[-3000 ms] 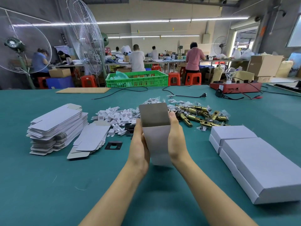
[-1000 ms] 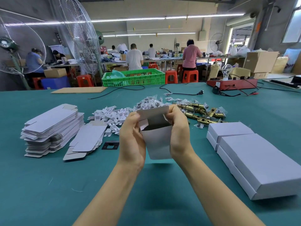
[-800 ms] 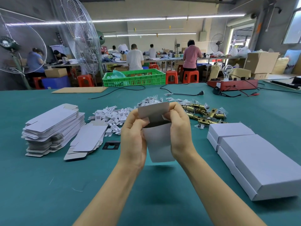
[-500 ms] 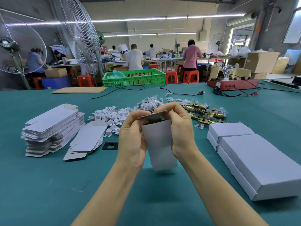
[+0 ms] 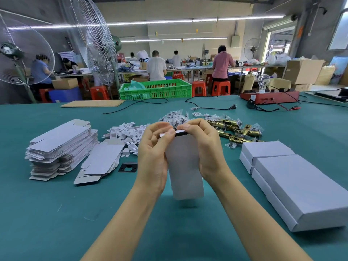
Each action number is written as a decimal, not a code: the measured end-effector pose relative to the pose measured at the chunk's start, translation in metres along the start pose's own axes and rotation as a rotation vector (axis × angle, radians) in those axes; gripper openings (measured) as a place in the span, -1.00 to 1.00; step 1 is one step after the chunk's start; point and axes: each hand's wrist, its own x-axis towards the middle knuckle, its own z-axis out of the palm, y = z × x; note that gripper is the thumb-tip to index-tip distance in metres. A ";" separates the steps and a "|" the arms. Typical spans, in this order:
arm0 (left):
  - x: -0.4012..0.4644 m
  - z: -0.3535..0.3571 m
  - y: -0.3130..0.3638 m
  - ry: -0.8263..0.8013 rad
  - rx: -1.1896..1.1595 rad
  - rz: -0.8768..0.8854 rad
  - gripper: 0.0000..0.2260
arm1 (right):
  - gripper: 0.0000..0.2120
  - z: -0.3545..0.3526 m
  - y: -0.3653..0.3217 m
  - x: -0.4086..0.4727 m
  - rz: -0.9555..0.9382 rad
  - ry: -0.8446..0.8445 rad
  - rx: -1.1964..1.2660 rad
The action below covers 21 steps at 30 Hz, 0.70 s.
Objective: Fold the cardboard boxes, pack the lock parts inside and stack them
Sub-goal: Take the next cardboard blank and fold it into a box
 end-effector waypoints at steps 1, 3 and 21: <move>0.000 0.000 0.001 0.015 0.004 -0.007 -0.84 | -0.82 0.000 0.000 0.000 0.001 0.000 -0.009; 0.001 -0.001 0.002 0.042 0.008 -0.016 -0.79 | -0.86 0.000 0.000 0.000 -0.001 -0.016 -0.011; 0.004 -0.002 0.004 0.085 0.109 0.037 -0.80 | -0.86 0.008 0.002 -0.003 -0.096 0.023 -0.084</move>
